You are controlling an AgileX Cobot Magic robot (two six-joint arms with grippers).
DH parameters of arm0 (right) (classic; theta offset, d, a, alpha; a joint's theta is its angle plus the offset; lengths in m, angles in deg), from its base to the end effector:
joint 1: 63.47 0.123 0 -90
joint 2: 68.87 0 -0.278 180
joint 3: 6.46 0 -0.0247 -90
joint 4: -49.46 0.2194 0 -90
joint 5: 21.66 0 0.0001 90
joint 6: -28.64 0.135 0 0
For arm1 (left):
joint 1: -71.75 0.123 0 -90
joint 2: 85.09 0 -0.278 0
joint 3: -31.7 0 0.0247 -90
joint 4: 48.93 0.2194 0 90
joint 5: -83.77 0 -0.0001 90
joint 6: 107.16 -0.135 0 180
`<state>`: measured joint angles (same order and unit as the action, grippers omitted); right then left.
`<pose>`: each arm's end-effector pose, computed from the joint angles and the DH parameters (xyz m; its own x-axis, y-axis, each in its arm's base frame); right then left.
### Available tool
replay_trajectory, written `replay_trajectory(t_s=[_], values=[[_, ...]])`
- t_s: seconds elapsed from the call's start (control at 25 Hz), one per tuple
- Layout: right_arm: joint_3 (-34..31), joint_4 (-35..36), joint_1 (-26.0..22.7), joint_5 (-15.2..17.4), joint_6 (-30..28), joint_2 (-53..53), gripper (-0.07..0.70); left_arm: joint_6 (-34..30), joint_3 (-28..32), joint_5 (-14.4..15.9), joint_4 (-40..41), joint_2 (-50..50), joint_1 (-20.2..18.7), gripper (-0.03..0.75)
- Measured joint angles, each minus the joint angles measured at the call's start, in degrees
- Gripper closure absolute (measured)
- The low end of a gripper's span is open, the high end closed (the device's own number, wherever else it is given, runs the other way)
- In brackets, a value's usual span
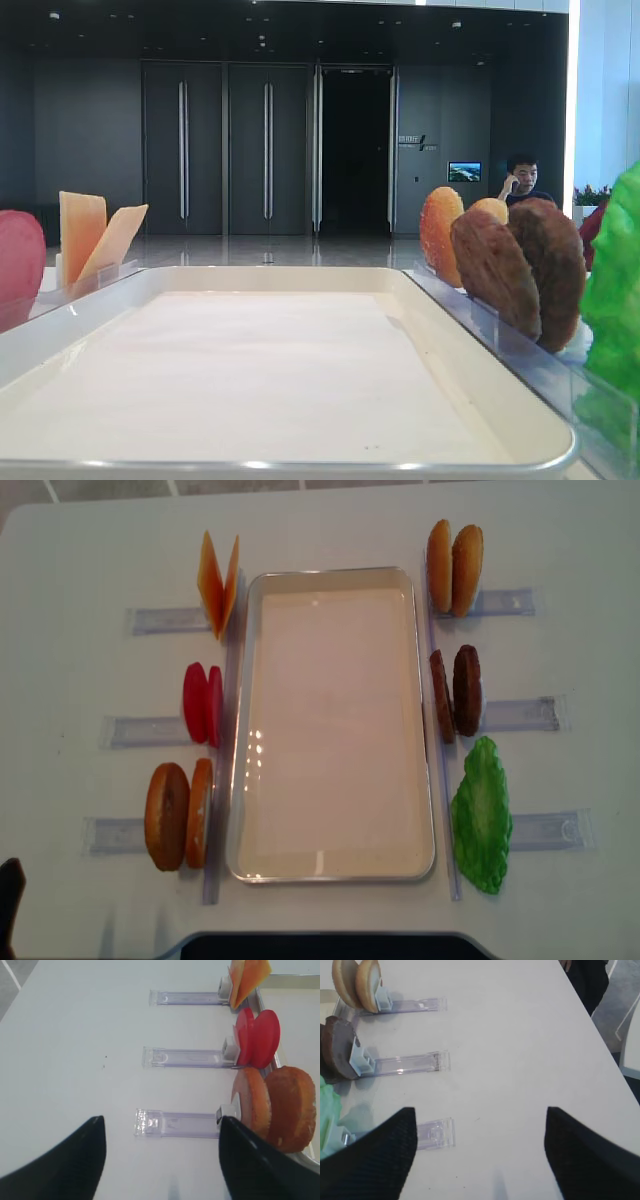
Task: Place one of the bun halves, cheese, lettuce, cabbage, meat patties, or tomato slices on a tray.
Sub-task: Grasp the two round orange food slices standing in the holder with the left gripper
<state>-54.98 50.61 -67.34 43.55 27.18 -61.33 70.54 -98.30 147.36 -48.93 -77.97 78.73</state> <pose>0.0081 0.0019 0.2323 -0.5186 0.0180 -0.8548 0.0431 0.9991 -0.0051 0.0109 0.0013 0.2283 -0.5114 -0.0222 -0.8591 -0.1011 0.9943 0.0345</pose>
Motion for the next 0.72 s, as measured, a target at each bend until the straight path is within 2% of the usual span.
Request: replay_trajectory(t_s=[0.56, 0.72], values=[[0.0, 0.0, 0.0, 0.0, 0.0, 0.0, 0.098, 0.0, 0.0, 0.0, -0.5, 0.2, -0.5, 0.181], [0.0, 0.0, 0.0, 0.0, 0.0, 0.0, 0.098, -0.2, -1.3, 1.8, -1.9, 6.4, -0.5, 0.185]])
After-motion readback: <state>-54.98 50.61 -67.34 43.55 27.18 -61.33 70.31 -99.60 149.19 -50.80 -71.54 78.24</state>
